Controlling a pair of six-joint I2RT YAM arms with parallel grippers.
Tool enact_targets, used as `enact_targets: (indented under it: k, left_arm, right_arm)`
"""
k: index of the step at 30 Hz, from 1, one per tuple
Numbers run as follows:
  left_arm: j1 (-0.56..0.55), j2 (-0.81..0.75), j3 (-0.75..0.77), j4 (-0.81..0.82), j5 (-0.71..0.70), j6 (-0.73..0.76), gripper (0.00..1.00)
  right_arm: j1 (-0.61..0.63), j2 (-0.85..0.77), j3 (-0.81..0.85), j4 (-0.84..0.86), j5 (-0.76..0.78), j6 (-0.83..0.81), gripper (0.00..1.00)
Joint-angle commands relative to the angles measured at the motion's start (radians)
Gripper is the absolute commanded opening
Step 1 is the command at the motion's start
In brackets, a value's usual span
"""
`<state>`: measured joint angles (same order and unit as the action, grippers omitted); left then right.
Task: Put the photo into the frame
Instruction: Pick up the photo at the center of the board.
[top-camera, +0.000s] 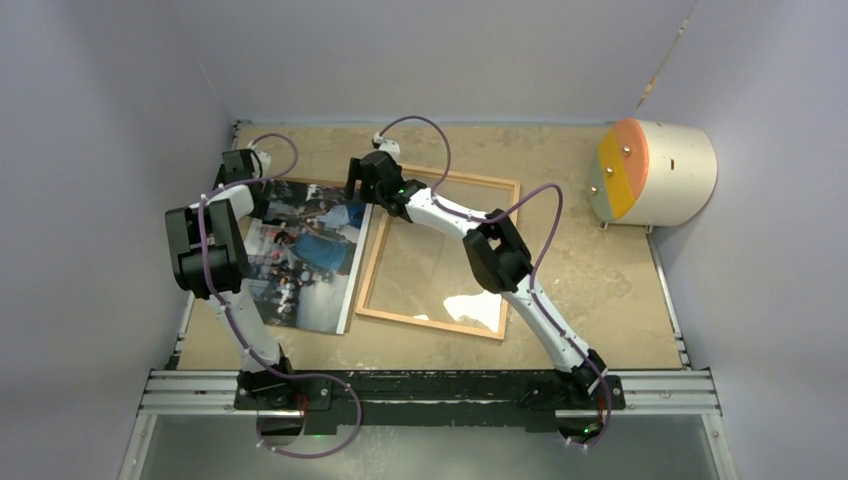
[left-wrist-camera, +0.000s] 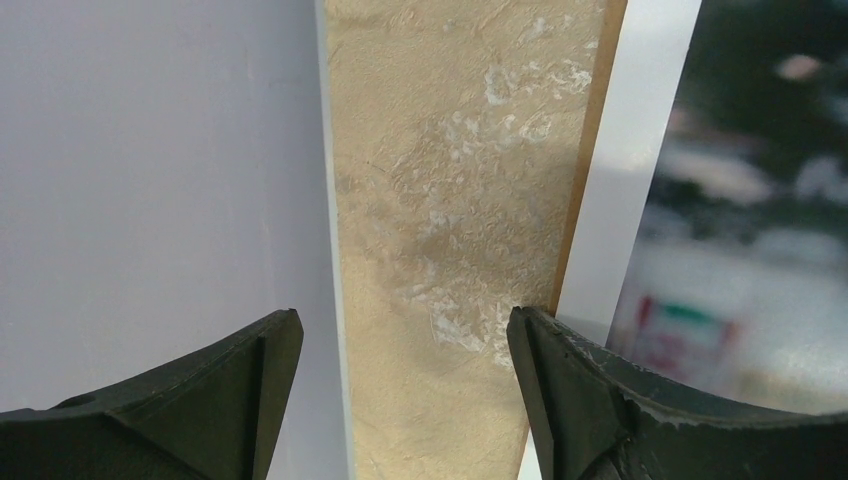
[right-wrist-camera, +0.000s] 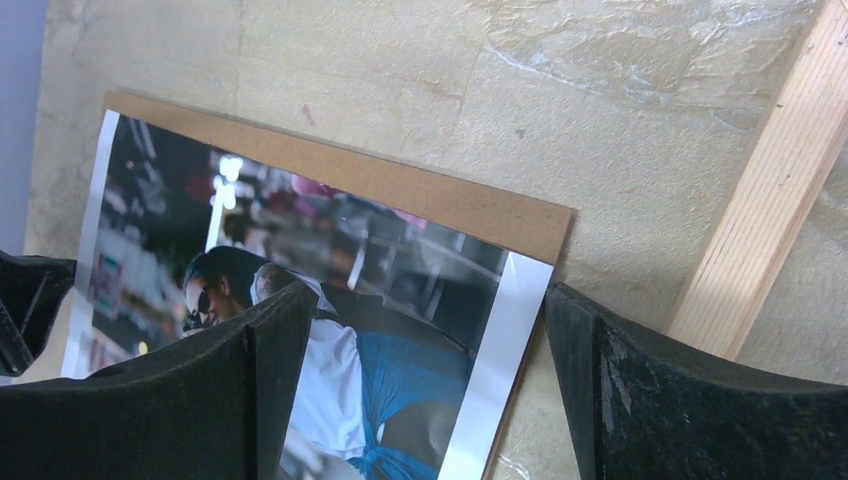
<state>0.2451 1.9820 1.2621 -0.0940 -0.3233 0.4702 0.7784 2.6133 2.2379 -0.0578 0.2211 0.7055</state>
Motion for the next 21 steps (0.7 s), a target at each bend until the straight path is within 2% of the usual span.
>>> enact_targets:
  k: [1,13,21]
  left_arm:
    - [-0.017,-0.013,-0.029,-0.001,0.01,0.012,0.8]
    - [-0.019,-0.005,-0.041,-0.013,0.024,0.015,0.8]
    - [-0.019,-0.002,-0.048,-0.015,0.027,0.021,0.8]
  right_arm:
    - [0.033,-0.015,-0.009,0.04,0.039,-0.056,0.87]
    - [0.094,0.004,0.081,0.004,0.115,-0.204,0.85]
    - [0.101,-0.002,0.061,0.024,0.094,-0.231,0.84]
